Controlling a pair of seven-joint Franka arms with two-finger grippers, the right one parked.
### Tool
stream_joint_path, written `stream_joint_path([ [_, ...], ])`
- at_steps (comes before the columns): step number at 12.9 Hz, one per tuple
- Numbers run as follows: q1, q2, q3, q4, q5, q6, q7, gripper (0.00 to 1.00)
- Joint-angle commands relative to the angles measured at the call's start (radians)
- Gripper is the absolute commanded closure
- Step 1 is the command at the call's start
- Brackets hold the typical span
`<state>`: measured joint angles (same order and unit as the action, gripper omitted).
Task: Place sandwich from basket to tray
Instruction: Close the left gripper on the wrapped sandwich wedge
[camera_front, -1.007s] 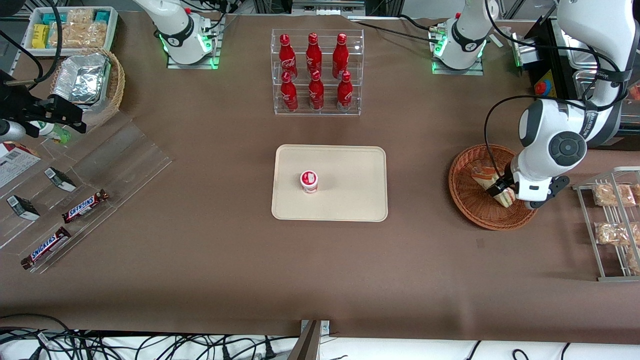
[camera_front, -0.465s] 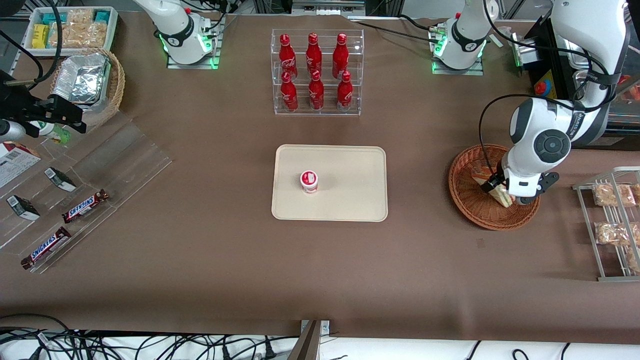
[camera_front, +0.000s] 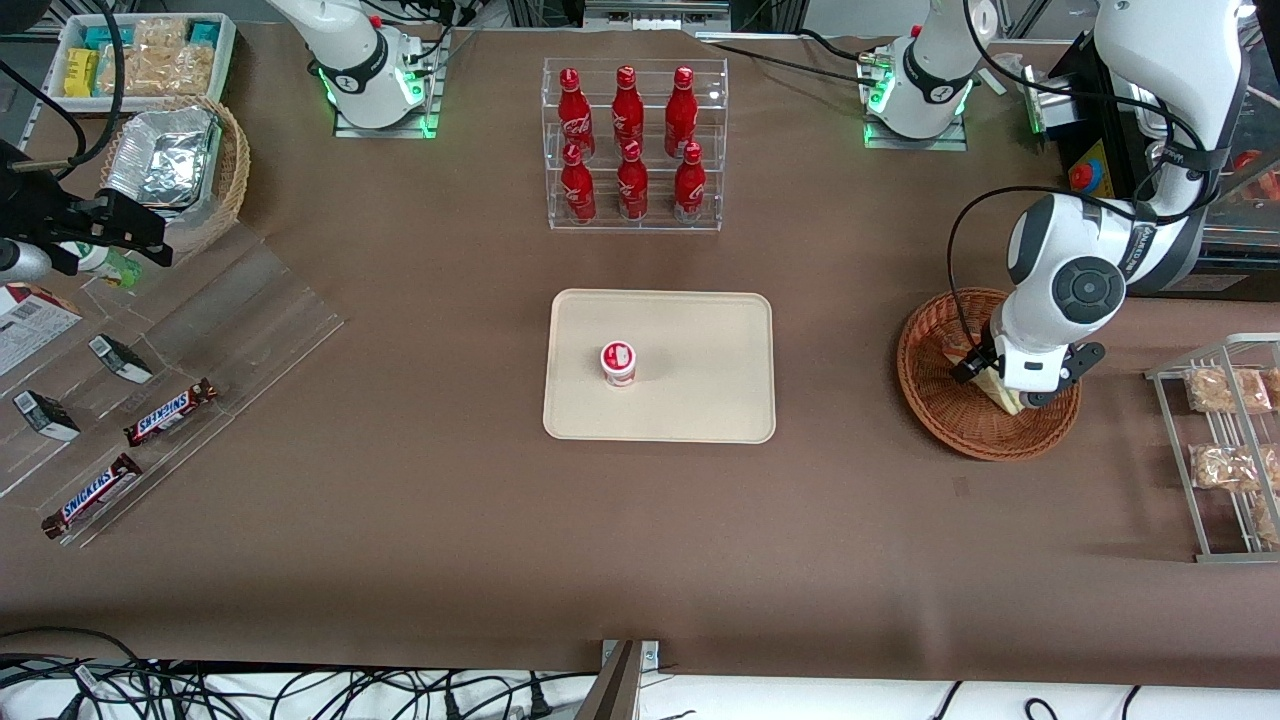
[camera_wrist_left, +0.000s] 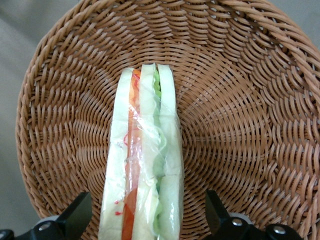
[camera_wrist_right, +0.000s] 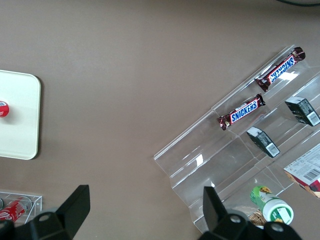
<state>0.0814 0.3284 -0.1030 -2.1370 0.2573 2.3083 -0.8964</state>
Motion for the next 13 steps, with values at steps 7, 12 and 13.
stream_joint_path([
  [7, 0.011, -0.031, -0.001, -0.02, 0.05, -0.015, -0.009, 0.0],
  [12, 0.014, -0.031, -0.003, -0.018, 0.05, -0.015, -0.01, 0.61],
  [13, 0.014, -0.032, -0.003, -0.017, 0.05, -0.015, -0.009, 0.67],
])
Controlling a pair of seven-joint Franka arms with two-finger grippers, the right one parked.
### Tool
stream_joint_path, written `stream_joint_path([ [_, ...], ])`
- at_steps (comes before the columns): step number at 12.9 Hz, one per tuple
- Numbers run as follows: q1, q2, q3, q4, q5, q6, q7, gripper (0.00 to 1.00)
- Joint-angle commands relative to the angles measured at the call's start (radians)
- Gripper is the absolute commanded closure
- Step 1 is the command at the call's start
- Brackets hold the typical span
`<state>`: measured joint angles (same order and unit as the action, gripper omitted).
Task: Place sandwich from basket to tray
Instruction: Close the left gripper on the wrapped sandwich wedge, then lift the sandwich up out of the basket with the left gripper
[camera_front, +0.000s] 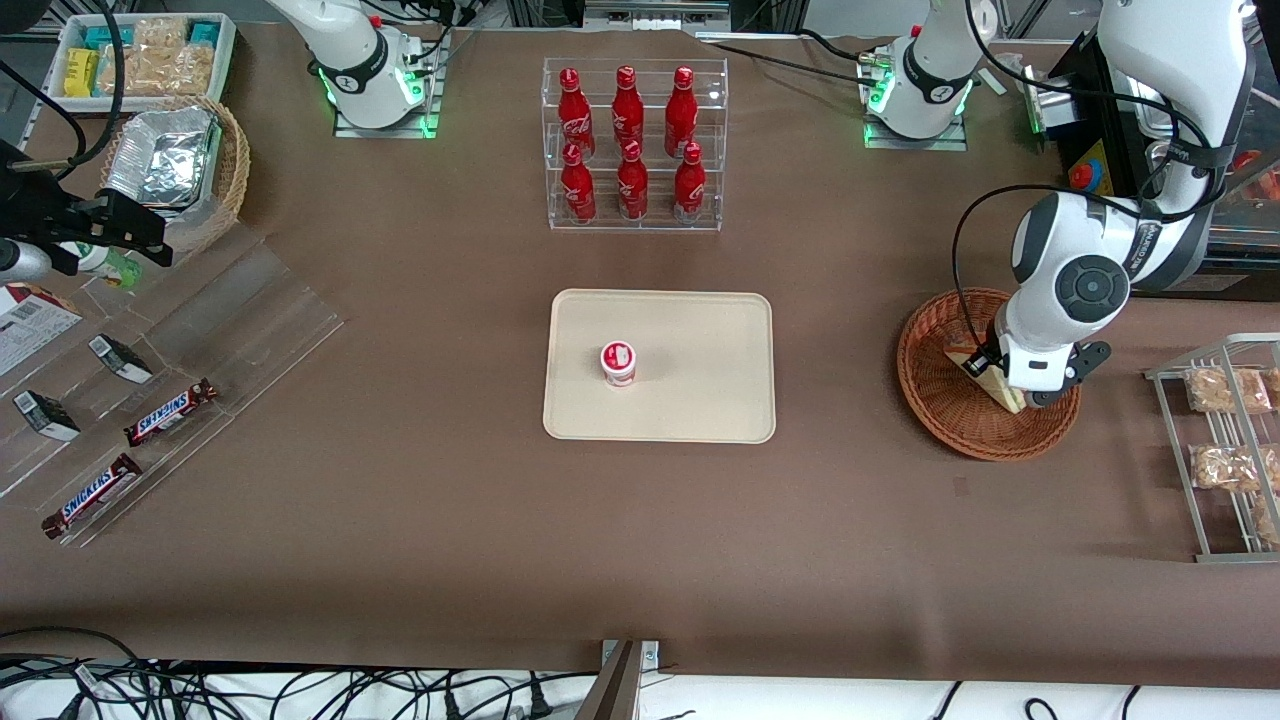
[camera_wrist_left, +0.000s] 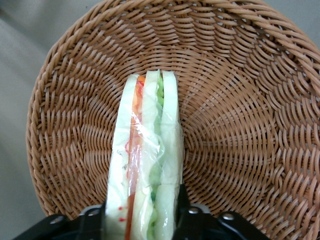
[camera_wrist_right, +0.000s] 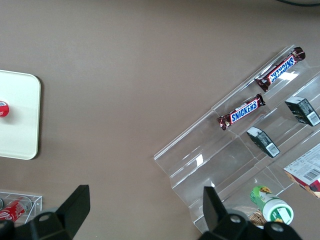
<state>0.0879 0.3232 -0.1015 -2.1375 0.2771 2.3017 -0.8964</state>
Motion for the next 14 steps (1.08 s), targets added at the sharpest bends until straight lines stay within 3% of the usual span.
stream_joint_path([
  [1, 0.006, -0.027, -0.006, -0.013, 0.03, -0.008, -0.007, 0.67],
  [4, -0.005, -0.027, -0.009, 0.051, 0.031, -0.083, 0.011, 0.67],
  [7, -0.005, -0.027, -0.047, 0.233, 0.015, -0.325, 0.186, 0.67],
  [11, -0.01, -0.023, -0.121, 0.477, -0.041, -0.58, 0.358, 0.67],
  [14, -0.013, -0.019, -0.233, 0.568, -0.047, -0.695, 0.372, 0.67],
])
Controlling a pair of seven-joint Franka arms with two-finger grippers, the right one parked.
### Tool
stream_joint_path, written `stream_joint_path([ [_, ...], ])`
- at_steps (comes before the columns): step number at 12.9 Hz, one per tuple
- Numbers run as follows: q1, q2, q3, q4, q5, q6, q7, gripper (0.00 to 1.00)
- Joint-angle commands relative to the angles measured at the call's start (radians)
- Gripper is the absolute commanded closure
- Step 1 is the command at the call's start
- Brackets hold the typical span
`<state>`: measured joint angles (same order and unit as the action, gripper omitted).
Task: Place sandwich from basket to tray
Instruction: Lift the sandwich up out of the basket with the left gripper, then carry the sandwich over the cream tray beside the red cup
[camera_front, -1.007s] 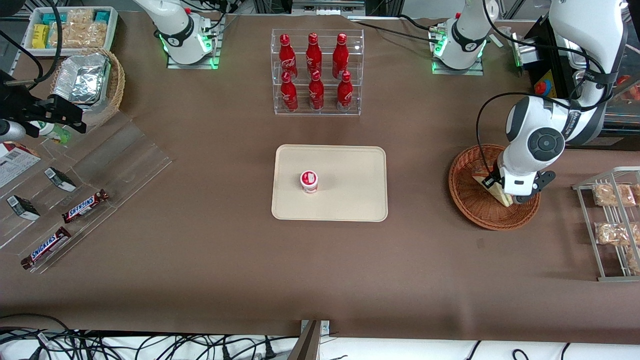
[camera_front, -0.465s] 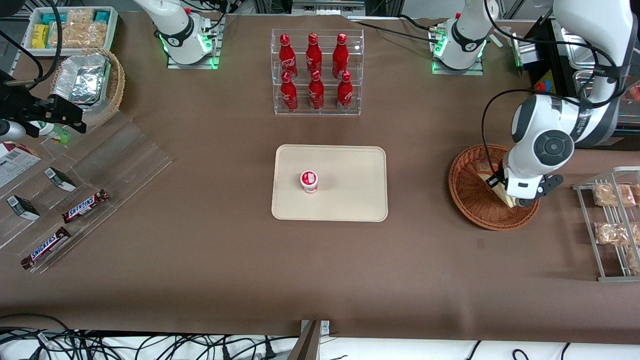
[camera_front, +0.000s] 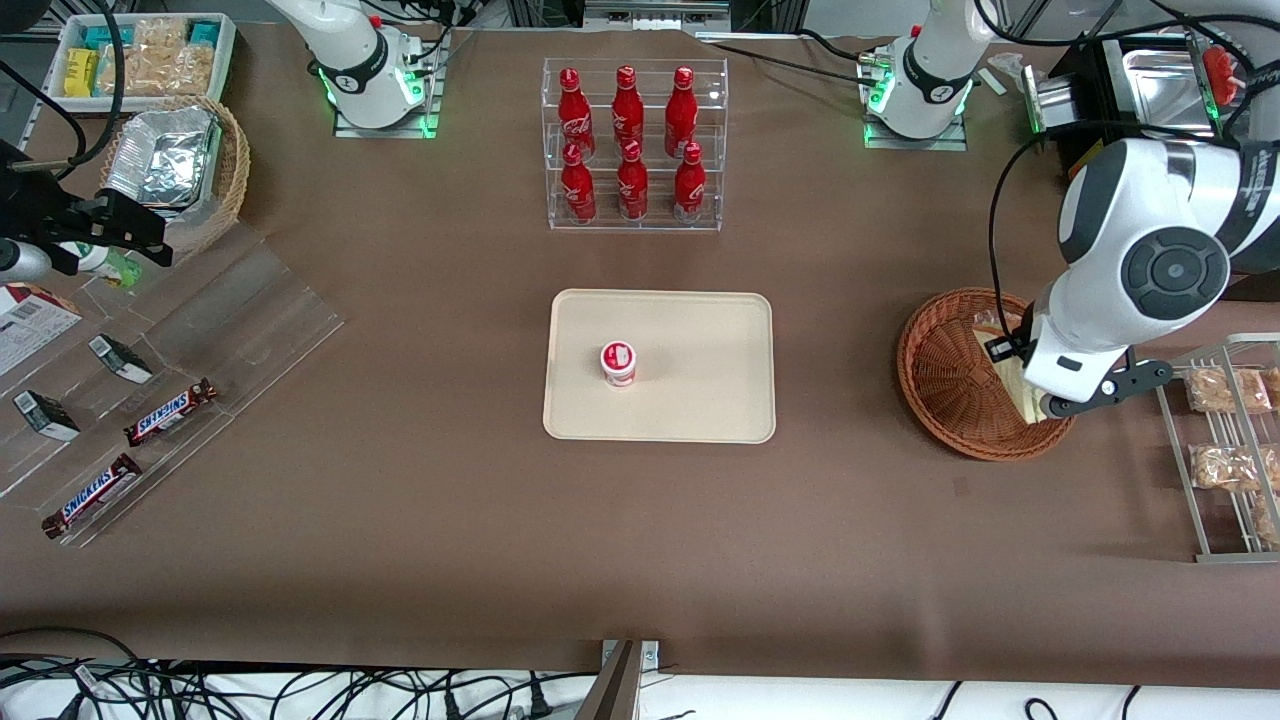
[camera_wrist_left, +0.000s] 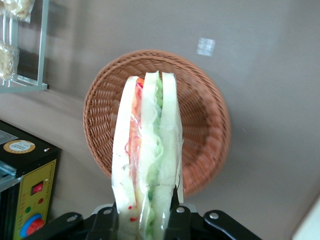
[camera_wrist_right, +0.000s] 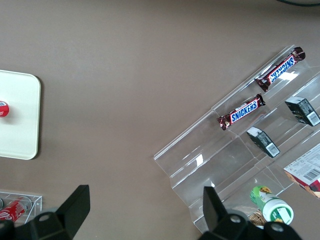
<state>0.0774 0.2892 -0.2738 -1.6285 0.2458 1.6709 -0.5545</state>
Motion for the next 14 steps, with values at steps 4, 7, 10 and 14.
stream_joint_path([
  [4, -0.008, 0.019, -0.182, 0.076, -0.089, -0.062, 0.021, 0.67],
  [7, -0.08, 0.047, -0.194, 0.075, -0.102, -0.019, 0.013, 0.67],
  [10, -0.142, 0.073, -0.194, 0.062, -0.118, 0.041, -0.043, 0.67],
  [14, -0.208, 0.096, -0.196, 0.046, -0.117, 0.117, -0.146, 0.67],
])
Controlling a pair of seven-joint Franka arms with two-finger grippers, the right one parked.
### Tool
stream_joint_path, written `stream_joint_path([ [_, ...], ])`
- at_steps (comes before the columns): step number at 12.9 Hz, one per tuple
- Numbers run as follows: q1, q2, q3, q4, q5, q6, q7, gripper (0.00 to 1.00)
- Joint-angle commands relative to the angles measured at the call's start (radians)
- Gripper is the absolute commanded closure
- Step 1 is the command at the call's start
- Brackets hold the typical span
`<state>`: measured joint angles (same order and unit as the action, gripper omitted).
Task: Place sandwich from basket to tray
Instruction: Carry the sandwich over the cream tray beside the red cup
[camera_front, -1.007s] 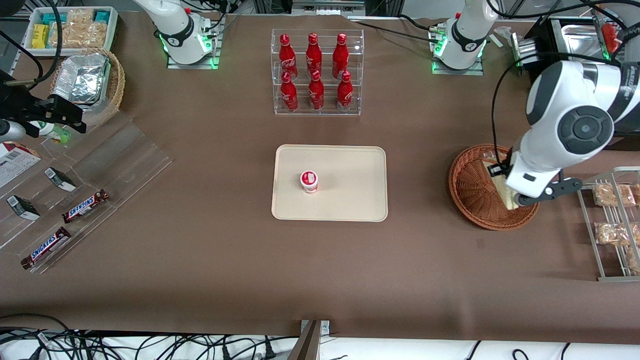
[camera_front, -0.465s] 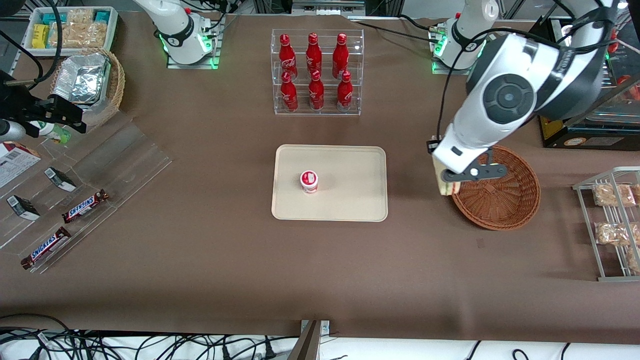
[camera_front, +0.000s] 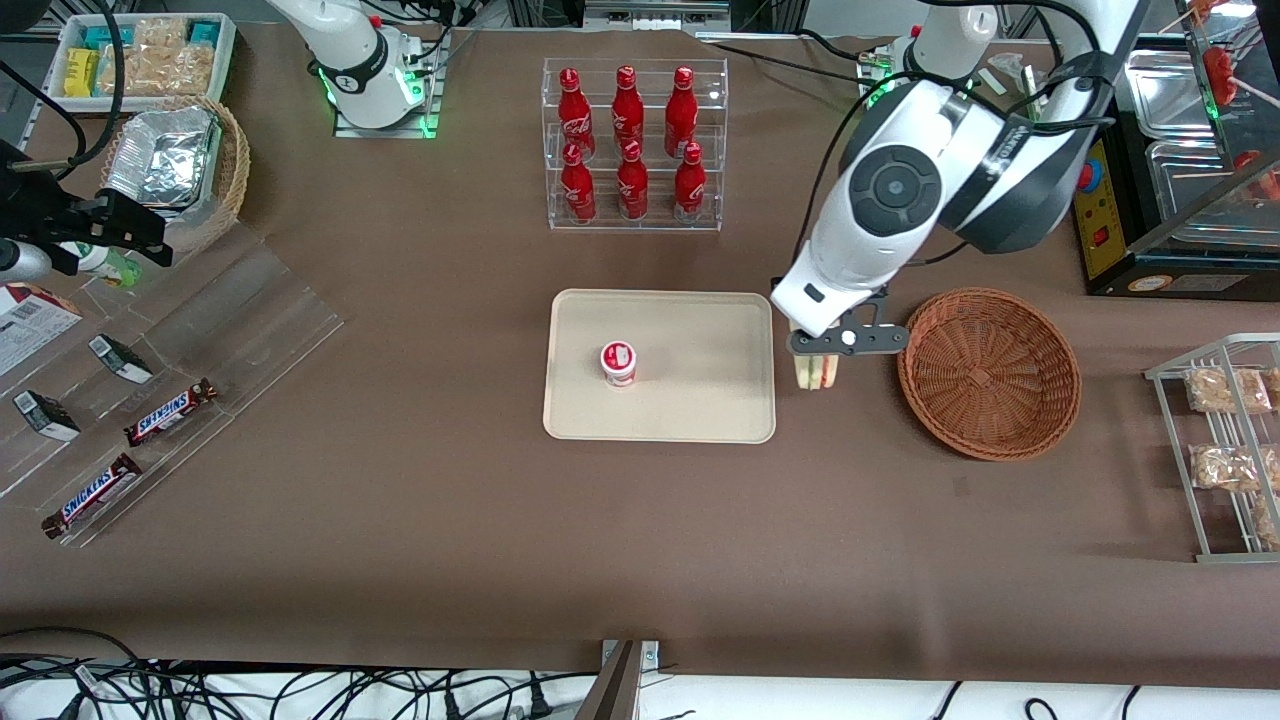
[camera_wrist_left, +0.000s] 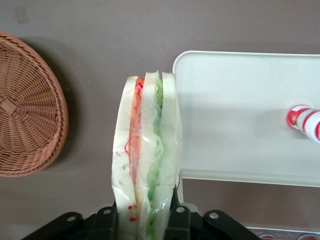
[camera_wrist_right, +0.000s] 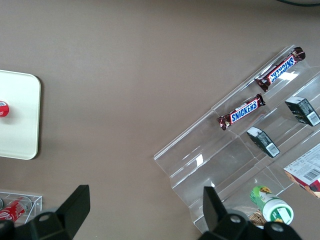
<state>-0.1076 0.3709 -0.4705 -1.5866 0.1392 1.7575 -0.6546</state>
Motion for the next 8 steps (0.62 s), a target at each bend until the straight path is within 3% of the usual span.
stream_joint_path([
  [1, -0.035, 0.017, 0.001, -0.027, -0.001, 0.086, -0.081, 0.67],
  [4, -0.075, 0.023, 0.001, -0.125, 0.031, 0.252, -0.175, 0.67],
  [8, -0.15, 0.115, 0.001, -0.145, 0.203, 0.345, -0.351, 0.67],
])
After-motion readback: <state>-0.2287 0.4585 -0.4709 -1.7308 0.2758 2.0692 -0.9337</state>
